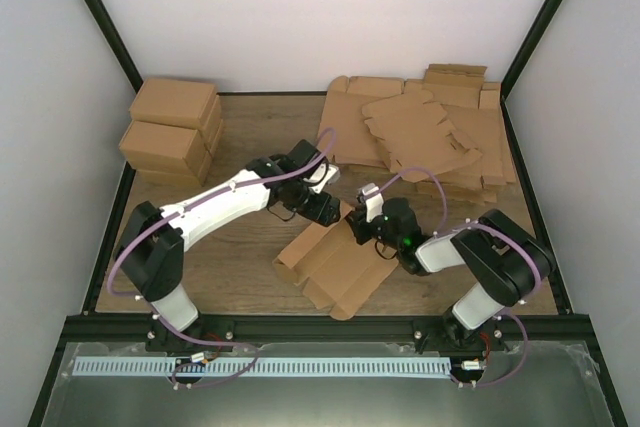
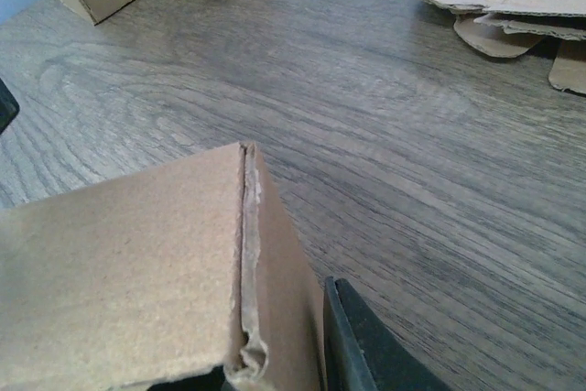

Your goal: Fold the paper box

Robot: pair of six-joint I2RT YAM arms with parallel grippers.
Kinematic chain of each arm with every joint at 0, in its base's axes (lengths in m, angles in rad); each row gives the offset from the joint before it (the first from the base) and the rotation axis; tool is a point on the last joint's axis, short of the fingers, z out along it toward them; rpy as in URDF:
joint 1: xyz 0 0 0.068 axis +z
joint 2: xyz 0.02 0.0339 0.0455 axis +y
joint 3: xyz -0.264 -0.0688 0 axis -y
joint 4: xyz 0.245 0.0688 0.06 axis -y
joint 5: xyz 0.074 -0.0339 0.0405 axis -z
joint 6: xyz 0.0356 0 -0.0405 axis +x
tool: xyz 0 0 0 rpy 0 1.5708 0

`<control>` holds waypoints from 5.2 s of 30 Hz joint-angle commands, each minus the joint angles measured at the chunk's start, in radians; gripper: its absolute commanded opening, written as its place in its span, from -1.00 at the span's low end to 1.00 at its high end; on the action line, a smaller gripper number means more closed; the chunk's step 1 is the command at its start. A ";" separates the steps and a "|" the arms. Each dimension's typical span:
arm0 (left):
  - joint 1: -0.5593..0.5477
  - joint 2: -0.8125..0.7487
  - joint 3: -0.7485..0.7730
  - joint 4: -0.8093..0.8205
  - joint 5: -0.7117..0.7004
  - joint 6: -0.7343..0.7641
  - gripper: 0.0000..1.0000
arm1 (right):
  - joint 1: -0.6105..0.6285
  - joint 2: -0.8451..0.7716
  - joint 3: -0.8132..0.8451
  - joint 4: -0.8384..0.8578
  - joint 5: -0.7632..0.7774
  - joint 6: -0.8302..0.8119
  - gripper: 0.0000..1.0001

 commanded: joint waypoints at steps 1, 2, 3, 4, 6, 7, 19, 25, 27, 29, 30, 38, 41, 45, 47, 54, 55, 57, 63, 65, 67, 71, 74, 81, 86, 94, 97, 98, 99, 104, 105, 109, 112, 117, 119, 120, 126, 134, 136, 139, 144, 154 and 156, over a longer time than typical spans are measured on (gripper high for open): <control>0.020 -0.024 -0.029 0.068 0.030 -0.028 0.64 | 0.008 0.033 -0.005 0.043 0.008 0.005 -0.66; 0.031 -0.030 -0.033 0.082 0.036 -0.036 0.66 | 0.008 0.034 -0.007 0.047 0.009 0.008 -0.67; 0.041 -0.034 -0.037 0.098 0.042 -0.044 0.68 | 0.008 0.036 -0.009 0.051 0.010 0.009 -0.69; 0.053 -0.038 -0.040 0.109 0.049 -0.050 0.70 | 0.008 0.034 -0.013 0.056 0.010 0.009 -0.70; 0.076 -0.044 -0.043 0.128 0.052 -0.063 0.71 | 0.009 0.029 -0.022 0.066 0.011 0.010 -0.72; 0.086 -0.044 -0.043 0.135 0.052 -0.070 0.70 | 0.010 0.028 -0.023 0.066 0.012 0.010 -0.72; 0.113 0.015 -0.045 0.204 0.148 -0.059 0.53 | 0.037 0.052 -0.029 0.090 0.041 0.010 -0.75; 0.110 0.094 -0.025 0.226 0.186 -0.051 0.35 | 0.038 0.060 -0.036 0.110 0.033 0.019 -0.76; 0.110 0.110 -0.020 0.239 0.187 -0.051 0.33 | 0.038 0.063 -0.036 0.115 0.034 0.020 -0.76; 0.110 0.125 -0.011 0.242 0.190 -0.049 0.31 | 0.040 0.067 -0.037 0.119 0.031 0.021 -0.76; 0.110 0.135 -0.006 0.242 0.196 -0.047 0.29 | 0.040 0.070 -0.037 0.124 0.030 0.022 -0.76; 0.094 0.167 0.004 0.253 0.256 -0.039 0.15 | 0.066 0.083 -0.039 0.139 0.060 0.016 -0.76; 0.088 0.172 0.000 0.259 0.265 -0.042 0.09 | 0.081 0.092 -0.038 0.144 0.098 0.021 -0.77; 0.078 0.181 -0.006 0.267 0.262 -0.046 0.02 | 0.114 0.092 -0.056 0.167 0.180 0.027 -0.80; 0.073 0.182 -0.010 0.267 0.258 -0.047 -0.01 | 0.130 0.090 -0.075 0.204 0.205 0.032 -0.76; 0.066 0.177 -0.035 0.264 0.231 -0.043 -0.07 | 0.153 0.149 -0.071 0.257 0.229 0.047 -0.76; 0.064 0.175 -0.040 0.265 0.228 -0.043 -0.08 | 0.160 0.164 -0.068 0.262 0.240 0.045 -0.76; 0.063 0.171 -0.053 0.264 0.218 -0.043 -0.09 | 0.173 0.188 -0.053 0.258 0.254 0.050 -0.80; 0.056 0.157 -0.093 0.269 0.210 -0.052 -0.10 | 0.182 0.206 -0.044 0.284 0.333 0.068 -0.98; 0.055 0.157 -0.100 0.267 0.211 -0.054 -0.10 | 0.183 0.207 -0.037 0.287 0.353 0.065 -0.99; 0.055 0.152 -0.101 0.259 0.209 -0.055 -0.10 | 0.183 0.208 -0.032 0.289 0.364 0.058 -0.99; 0.055 0.135 -0.104 0.257 0.201 -0.061 -0.05 | 0.183 0.191 -0.032 0.280 0.368 0.055 -0.97; 0.055 0.113 -0.113 0.269 0.202 -0.078 0.23 | 0.183 0.179 -0.030 0.272 0.361 0.048 -0.83; 0.059 0.042 -0.137 0.288 0.212 -0.103 0.50 | 0.184 0.150 -0.031 0.258 0.339 0.043 -0.71; 0.059 0.027 -0.159 0.289 0.239 -0.105 0.49 | 0.185 0.148 -0.023 0.250 0.328 0.040 -0.99; 0.058 0.018 -0.196 0.333 0.302 -0.125 0.48 | 0.199 0.155 -0.013 0.232 0.344 0.032 -0.99; 0.063 -0.022 -0.186 0.322 0.266 -0.132 0.54 | 0.199 0.158 -0.011 0.228 0.344 0.041 -0.99; 0.069 -0.051 -0.178 0.310 0.234 -0.134 0.61 | 0.199 0.158 -0.010 0.222 0.347 0.046 -0.99; 0.077 -0.089 -0.170 0.296 0.185 -0.137 0.79 | 0.200 0.153 -0.009 0.213 0.351 0.051 -0.99; 0.107 -0.282 -0.088 0.179 0.012 -0.141 1.00 | 0.200 0.091 -0.006 0.147 0.374 0.088 -0.99; 0.107 -0.312 -0.077 0.157 -0.018 -0.145 1.00 | 0.198 0.074 0.006 0.106 0.401 0.115 -0.99; 0.108 -0.438 -0.081 0.093 -0.100 -0.186 1.00 | 0.190 -0.002 0.051 -0.042 0.479 0.261 -0.99; 0.108 -0.544 -0.084 0.040 -0.149 -0.235 1.00 | 0.179 -0.061 0.075 -0.102 0.490 0.357 -0.99; 0.108 -0.730 -0.078 -0.012 -0.137 -0.341 1.00 | 0.155 -0.095 0.148 -0.240 0.541 0.506 -0.99; 0.108 -0.777 -0.069 -0.061 -0.170 -0.407 1.00 | 0.134 -0.099 0.176 -0.278 0.524 0.569 -0.99; 0.108 -0.798 -0.065 -0.090 -0.207 -0.435 1.00 | 0.126 -0.104 0.177 -0.267 0.501 0.584 -0.99; 0.107 -0.899 -0.176 -0.091 -0.144 -0.526 1.00 | 0.115 -0.129 0.178 -0.243 0.448 0.615 -0.99; 0.108 -0.998 -0.494 0.116 -0.011 -0.612 0.96 | 0.115 -0.160 0.173 -0.258 0.447 0.617 -0.99; 0.108 -1.003 -0.532 0.163 0.008 -0.613 0.93 | 0.115 -0.163 0.170 -0.258 0.447 0.616 -0.99; 0.108 -0.981 -0.565 0.182 0.000 -0.599 0.87 | 0.115 -0.170 0.162 -0.245 0.441 0.611 -0.99; 0.109 -0.919 -0.589 0.252 0.004 -0.567 0.61 | 0.115 -0.176 0.158 -0.242 0.435 0.603 -0.99; 0.108 -0.755 -0.487 0.206 -0.090 -0.422 -0.64 | 0.115 -0.177 0.143 -0.227 0.390 0.645 -0.99; 0.108 -0.715 -0.438 0.156 -0.093 -0.391 -0.92 | 0.115 -0.166 0.141 -0.238 0.378 0.677 -0.98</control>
